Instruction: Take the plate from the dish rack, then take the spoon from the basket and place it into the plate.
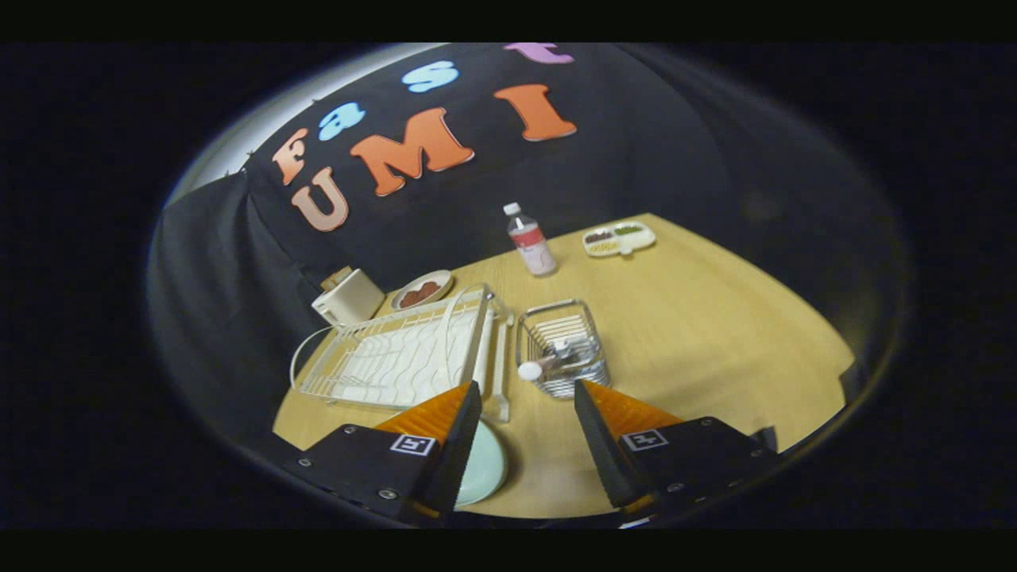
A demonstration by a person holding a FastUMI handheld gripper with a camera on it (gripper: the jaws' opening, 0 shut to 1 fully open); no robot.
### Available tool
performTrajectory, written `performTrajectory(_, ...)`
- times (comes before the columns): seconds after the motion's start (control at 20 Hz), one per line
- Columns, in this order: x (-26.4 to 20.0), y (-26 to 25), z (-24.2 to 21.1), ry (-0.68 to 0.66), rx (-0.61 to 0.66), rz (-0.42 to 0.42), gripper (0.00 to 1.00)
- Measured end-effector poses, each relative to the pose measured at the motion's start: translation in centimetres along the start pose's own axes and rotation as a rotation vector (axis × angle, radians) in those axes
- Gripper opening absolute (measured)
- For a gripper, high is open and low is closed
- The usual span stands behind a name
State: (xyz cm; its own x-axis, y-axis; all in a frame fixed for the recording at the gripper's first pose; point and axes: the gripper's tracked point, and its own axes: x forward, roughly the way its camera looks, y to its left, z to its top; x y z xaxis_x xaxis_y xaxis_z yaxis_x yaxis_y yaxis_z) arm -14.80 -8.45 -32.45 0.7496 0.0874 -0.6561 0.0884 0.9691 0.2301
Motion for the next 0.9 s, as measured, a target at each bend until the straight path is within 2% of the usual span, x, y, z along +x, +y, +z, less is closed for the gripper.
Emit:
performTrajectory(0.2,1.5,-0.2,0.9,-0.078,-0.143,-0.046,0.7)
performTrajectory(0.3,2.4,-0.3,1.0,-0.111,-0.173,-0.057,0.66)
performTrajectory(0.4,3.4,-0.5,0.3,-0.112,-0.202,-0.07,0.58)
performTrajectory(0.5,4.2,-1.2,-0.1,-0.102,-0.219,-0.102,0.45)
performTrajectory(0.6,4.5,-1.7,0.4,-0.122,-0.241,-0.14,0.29)
performTrajectory(0.65,4.8,-1.2,0.7,-0.125,-0.231,-0.122,0.21)
performTrajectory(0.75,4.8,-0.7,0.4,-0.105,-0.215,-0.107,0.15)
performTrajectory(0.9,3.9,0.3,1.6,-0.092,-0.204,-0.074,0.14)
